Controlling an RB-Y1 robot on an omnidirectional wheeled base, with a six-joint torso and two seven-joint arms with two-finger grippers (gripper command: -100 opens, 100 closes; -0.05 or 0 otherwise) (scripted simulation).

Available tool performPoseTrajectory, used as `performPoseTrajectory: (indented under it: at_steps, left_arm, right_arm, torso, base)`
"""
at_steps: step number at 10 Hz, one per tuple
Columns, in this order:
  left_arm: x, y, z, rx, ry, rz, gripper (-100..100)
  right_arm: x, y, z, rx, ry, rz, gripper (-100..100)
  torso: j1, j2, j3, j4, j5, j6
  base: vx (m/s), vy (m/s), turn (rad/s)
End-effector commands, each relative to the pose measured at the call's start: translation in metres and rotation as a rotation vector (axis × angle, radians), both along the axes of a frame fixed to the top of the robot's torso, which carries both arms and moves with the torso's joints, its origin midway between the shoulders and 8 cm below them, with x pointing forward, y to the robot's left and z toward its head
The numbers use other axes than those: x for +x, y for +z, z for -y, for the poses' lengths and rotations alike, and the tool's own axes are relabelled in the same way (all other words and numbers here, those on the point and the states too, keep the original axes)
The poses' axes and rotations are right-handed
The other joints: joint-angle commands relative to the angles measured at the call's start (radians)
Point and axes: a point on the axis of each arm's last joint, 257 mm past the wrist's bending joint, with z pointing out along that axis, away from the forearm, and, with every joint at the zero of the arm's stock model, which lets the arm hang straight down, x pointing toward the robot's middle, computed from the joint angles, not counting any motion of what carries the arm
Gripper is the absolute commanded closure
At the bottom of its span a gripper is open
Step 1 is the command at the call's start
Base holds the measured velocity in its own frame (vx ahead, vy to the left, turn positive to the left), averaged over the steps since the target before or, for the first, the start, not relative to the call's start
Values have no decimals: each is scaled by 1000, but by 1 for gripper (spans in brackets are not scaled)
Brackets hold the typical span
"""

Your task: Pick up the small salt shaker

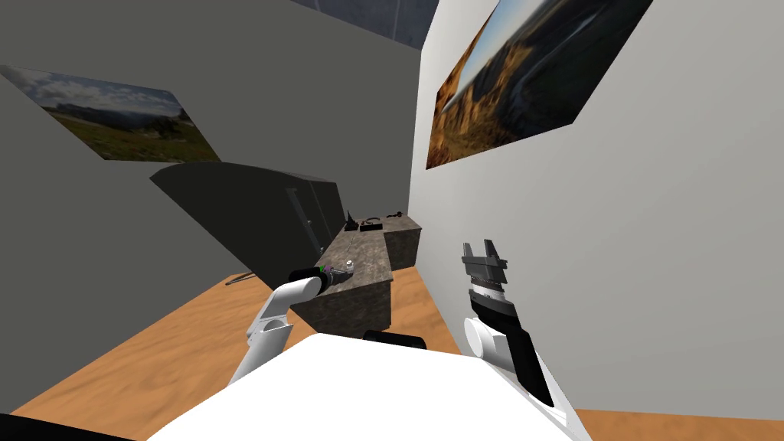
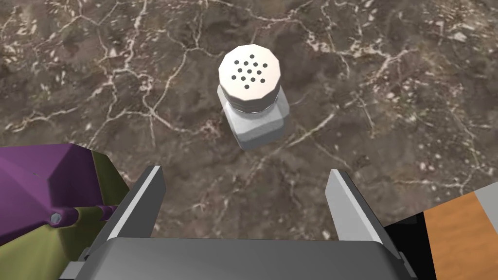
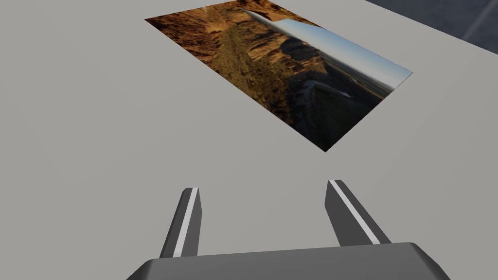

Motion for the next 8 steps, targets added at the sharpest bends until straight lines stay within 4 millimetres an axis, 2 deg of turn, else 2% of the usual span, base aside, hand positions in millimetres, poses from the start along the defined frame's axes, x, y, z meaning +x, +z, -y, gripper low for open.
performPoseTrajectory:
  at_steps: [1,2,6,8]
  left_arm:
    - [0,0,0,0,0,0,-100]
    - [0,0,0,1,0,2,100]
    - [0,0,0,1,0,2,100]
    - [5,3,-3,-18,18,-6,-100]
  right_arm:
    - [0,0,0,0,0,0,0]
    - [0,0,0,0,0,0,0]
    - [0,0,0,0,0,0,0]
    - [0,0,0,0,0,0,0]
  torso:
    - [0,0,0,0,0,0]
    - [0,0,0,0,0,0]
    - [1,1,0,0,0,0]
    - [1,1,0,0,0,0]
  base:
    - [0,0,0]
    - [0,0,0]
    - [0,0,0]
    - [-7,6,-32]
